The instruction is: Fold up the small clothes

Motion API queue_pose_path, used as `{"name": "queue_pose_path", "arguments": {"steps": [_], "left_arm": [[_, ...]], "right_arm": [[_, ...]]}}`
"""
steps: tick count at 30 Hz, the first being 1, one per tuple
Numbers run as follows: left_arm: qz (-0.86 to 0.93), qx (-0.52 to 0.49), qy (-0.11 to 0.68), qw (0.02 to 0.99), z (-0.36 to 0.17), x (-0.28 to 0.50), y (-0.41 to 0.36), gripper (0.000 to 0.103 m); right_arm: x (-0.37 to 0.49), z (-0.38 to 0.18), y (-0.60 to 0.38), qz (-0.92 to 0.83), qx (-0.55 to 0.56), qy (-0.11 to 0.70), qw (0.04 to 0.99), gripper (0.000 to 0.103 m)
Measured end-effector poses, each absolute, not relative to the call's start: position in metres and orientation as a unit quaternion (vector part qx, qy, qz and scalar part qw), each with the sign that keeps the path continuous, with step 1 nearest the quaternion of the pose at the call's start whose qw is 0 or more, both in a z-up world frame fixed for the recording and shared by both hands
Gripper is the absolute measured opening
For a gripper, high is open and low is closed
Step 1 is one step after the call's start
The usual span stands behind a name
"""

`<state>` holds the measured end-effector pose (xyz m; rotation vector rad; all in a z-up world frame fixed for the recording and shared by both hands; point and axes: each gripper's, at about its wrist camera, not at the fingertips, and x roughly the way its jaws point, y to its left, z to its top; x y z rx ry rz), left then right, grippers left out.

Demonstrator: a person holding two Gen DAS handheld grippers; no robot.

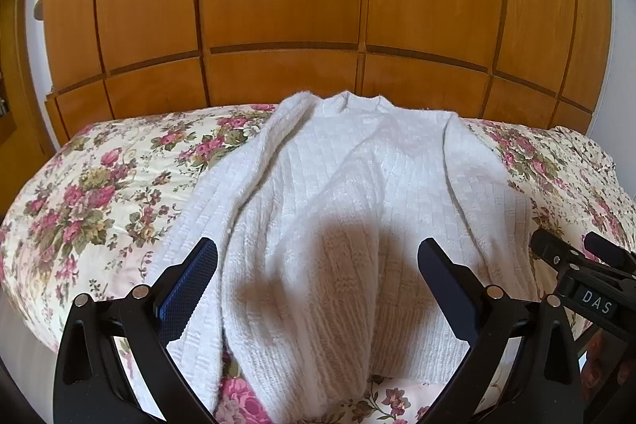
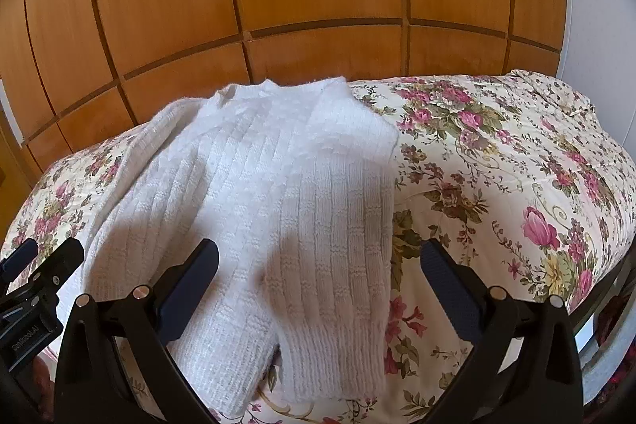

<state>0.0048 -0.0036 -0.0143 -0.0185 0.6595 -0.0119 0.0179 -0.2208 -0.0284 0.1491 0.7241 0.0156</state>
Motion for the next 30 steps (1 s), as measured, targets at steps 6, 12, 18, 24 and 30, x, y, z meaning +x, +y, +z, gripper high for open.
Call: {"name": "queue_pose_path", "arguments": {"steps": [6,12,18,24,30], "left_arm": [[-0.006,-0.007,0.324,0.946,-0.015,0.005,-0.005,0.1],[-0.007,-0.006,0.328,0.945,-0.019,0.006,-0.005,0.1],[-0.009,0.002,0.332,0.943,-0.024,0.008,-0.003,0.1],[-0.021,0.007,0.355,0.935,-0.034,0.016,0.001,0.1],[-0.042,-0.038,0.392,0.918,-0.048,0.027,0.022,0.1]], "right_arm": [[0.019,-0.032,-0.219,0.008,0.07,0.359,0.931,0.101],[0.021,-0.035,-0.216,0.006,0.065,0.364,0.929,0.101],[0.025,-0.04,-0.215,0.003,0.064,0.368,0.927,0.101],[0.035,-0.046,-0.212,-0.004,0.059,0.373,0.926,0.101],[0.047,-0.055,-0.211,-0.009,0.056,0.382,0.922,0.101]]}}
